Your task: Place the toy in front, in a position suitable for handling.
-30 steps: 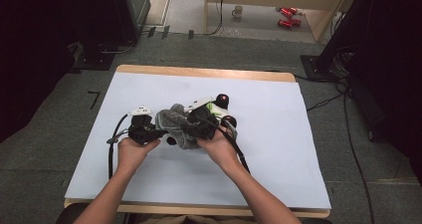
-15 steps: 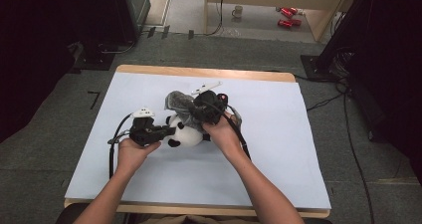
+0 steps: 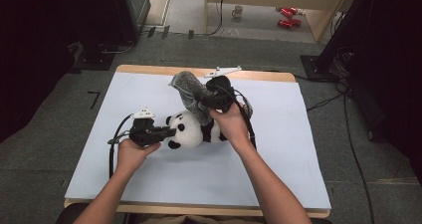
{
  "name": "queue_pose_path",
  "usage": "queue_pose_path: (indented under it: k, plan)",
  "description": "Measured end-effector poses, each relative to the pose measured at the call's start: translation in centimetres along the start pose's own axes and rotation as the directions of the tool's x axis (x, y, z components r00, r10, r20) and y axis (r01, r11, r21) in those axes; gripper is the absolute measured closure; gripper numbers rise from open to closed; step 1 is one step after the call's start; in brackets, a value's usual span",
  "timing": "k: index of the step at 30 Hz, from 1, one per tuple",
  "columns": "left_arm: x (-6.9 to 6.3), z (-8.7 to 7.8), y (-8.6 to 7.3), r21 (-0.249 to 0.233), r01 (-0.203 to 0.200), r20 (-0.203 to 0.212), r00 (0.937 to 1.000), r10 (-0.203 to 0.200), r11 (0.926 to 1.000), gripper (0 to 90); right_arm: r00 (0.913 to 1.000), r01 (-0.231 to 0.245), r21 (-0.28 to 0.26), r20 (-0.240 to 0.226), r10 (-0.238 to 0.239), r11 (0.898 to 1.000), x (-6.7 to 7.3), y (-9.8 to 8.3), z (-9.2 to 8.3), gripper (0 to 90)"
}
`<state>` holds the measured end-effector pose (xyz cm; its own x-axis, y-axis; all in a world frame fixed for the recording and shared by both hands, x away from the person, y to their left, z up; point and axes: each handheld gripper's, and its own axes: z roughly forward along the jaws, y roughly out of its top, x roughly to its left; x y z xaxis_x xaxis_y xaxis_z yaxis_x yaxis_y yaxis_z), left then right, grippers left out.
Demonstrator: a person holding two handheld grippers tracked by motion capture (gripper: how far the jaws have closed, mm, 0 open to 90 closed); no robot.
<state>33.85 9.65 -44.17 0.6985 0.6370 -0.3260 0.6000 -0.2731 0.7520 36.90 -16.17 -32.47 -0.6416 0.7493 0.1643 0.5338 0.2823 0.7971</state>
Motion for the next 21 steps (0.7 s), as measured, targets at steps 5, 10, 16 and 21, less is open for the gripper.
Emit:
queue_pose_path:
  k: [5,10,16,21]
  plan:
    - [0.3,-0.1,0.1,-0.003,0.012,-0.003,0.9999,-0.012,0.9999,79.8,0.9994,0.024,-0.038,-0.023,-0.024,0.999,0.4,0.3,-2.2,83.0]
    - [0.8,-0.1,0.3,-0.008,0.029,-0.011,0.9995,-0.03,0.9995,80.2,0.9973,0.051,-0.029,-0.052,-0.053,0.998,0.8,-0.5,-3.3,83.0]
    - [1.0,-0.2,0.5,-0.007,0.025,-0.022,0.9994,-0.025,0.9997,80.6,0.9929,0.075,0.061,-0.097,-0.069,0.995,1.4,-3.3,-2.0,83.0]
    - [0.9,-0.1,0.4,-0.006,0.024,-0.022,0.9995,-0.024,0.9997,80.6,0.9907,0.104,0.182,-0.106,-0.086,0.978,1.4,-5.6,0.7,83.0]
